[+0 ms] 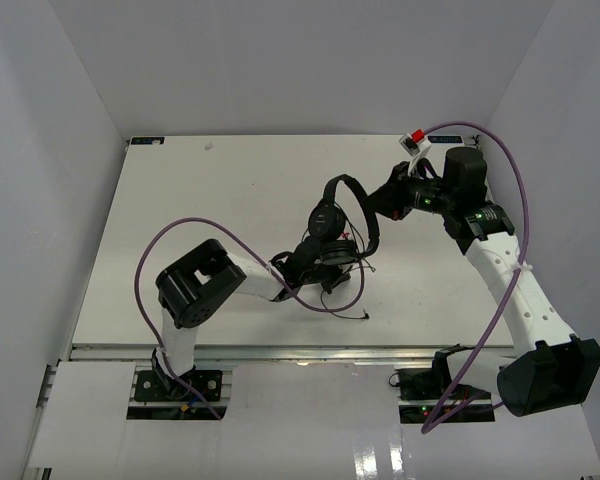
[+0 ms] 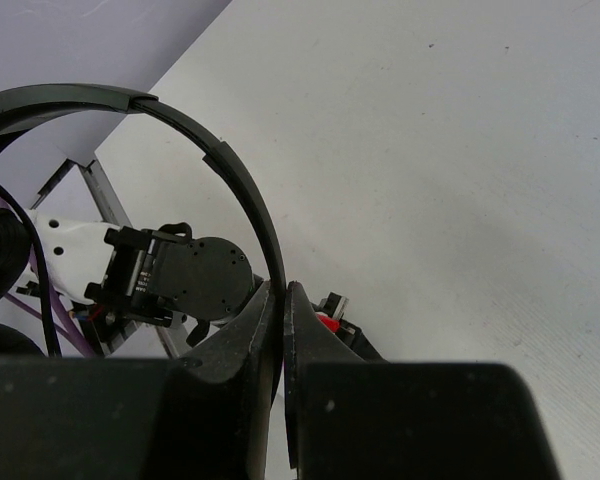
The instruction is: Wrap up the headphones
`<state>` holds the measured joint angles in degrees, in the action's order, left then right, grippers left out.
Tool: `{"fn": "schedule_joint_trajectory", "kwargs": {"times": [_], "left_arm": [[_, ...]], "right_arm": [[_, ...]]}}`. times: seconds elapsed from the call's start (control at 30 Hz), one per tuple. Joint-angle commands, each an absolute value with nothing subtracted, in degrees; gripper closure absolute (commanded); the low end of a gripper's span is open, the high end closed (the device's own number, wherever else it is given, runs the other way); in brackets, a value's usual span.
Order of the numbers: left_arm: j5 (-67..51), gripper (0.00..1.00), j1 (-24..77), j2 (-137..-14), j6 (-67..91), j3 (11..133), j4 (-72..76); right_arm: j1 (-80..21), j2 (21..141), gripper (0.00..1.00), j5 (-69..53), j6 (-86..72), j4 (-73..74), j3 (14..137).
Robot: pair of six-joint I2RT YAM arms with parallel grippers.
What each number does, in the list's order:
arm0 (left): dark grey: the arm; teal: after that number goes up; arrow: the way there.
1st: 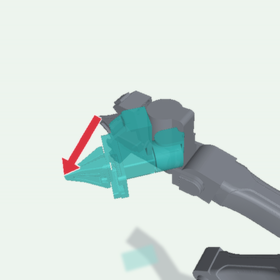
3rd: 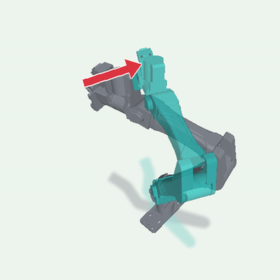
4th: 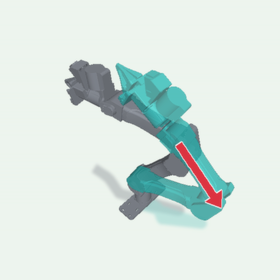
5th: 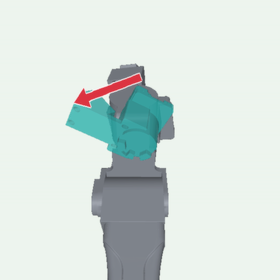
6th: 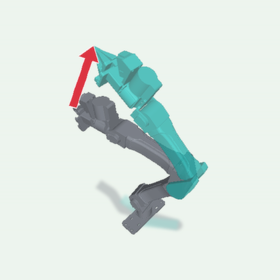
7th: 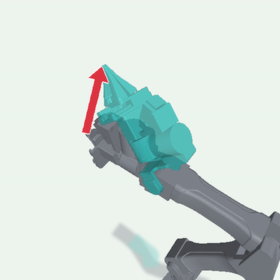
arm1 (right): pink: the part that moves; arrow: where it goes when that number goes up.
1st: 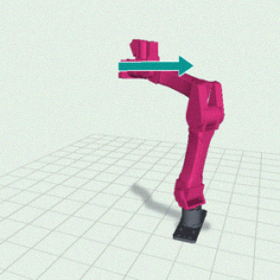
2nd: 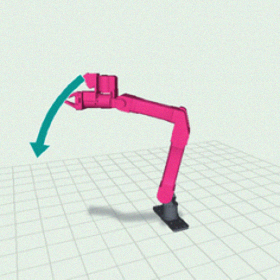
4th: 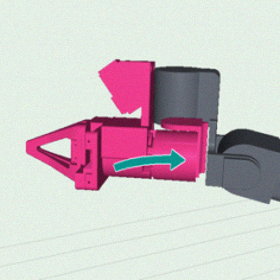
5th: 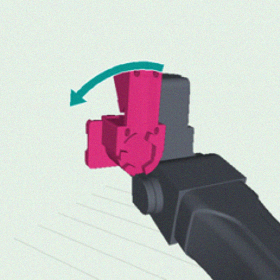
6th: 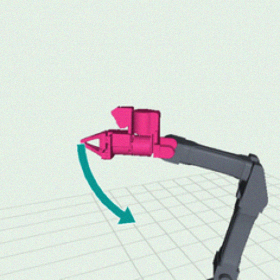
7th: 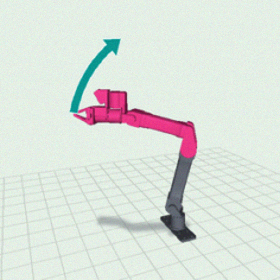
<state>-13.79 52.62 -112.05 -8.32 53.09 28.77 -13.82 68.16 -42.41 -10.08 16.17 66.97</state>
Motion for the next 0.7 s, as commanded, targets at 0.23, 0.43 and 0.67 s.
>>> {"fn": "schedule_joint_trajectory", "kwargs": {"times": [0.23, 0.43, 0.67], "left_arm": [[-16.3, 1.00, 52.2, -105.2, -9.8, 49.0, 25.2], [-17.7, 1.00, 51.1, -96.9, -9.0, 41.3, 25.5], [-17.3, 1.00, 48.0, -86.4, -8.0, 32.6, 22.9]], "right_arm": [[-13.4, 65.9, 0.92, -44.1, -11.1, 13.9, 66.9], [-13.1, 64.8, 0.92, -44.3, -10.3, 14.2, 66.9], [-12.9, 63.6, 0.92, -45.0, -7.3, 15.6, 67.5]]}}
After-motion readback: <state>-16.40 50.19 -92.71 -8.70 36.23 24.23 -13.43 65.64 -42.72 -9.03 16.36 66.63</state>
